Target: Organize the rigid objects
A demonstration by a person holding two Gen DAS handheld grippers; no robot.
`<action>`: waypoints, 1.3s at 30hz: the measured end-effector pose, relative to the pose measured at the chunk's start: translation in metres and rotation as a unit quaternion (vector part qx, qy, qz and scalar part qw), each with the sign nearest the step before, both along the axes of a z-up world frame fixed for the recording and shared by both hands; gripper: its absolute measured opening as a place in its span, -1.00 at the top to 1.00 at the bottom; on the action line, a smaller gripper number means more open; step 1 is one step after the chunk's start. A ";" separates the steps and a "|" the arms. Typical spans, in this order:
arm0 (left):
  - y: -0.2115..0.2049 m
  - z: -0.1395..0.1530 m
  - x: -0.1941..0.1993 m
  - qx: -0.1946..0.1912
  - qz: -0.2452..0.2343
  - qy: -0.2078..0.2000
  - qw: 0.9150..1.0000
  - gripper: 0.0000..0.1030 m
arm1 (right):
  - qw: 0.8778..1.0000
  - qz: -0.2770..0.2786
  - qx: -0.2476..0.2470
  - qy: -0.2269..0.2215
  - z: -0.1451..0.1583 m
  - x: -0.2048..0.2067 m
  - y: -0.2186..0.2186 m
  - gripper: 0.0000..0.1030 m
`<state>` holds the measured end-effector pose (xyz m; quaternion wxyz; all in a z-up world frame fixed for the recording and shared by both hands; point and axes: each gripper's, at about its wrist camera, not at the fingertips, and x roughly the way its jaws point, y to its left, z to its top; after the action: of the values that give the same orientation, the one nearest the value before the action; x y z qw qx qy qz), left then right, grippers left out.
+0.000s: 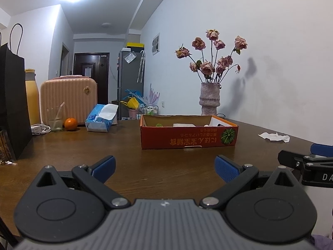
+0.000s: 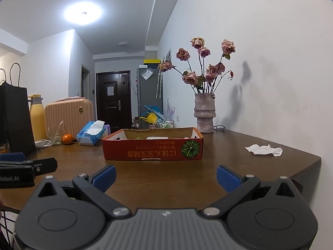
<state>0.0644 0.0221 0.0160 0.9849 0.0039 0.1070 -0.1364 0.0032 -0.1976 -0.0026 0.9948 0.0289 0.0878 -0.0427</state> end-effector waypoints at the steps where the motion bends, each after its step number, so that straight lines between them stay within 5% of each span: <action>1: 0.000 0.000 0.000 0.000 0.001 0.001 1.000 -1.00 | 1.000 -0.001 0.002 0.000 0.000 0.000 -0.001 -1.00; 39: 0.003 0.005 -0.004 0.004 -0.003 -0.005 1.000 -1.00 | 1.000 -0.001 0.002 -0.005 -0.001 -0.004 0.002 -1.00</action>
<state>0.0606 0.0248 0.0213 0.9849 0.0084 0.1027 -0.1393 -0.0010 -0.1958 -0.0038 0.9951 0.0310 0.0829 -0.0434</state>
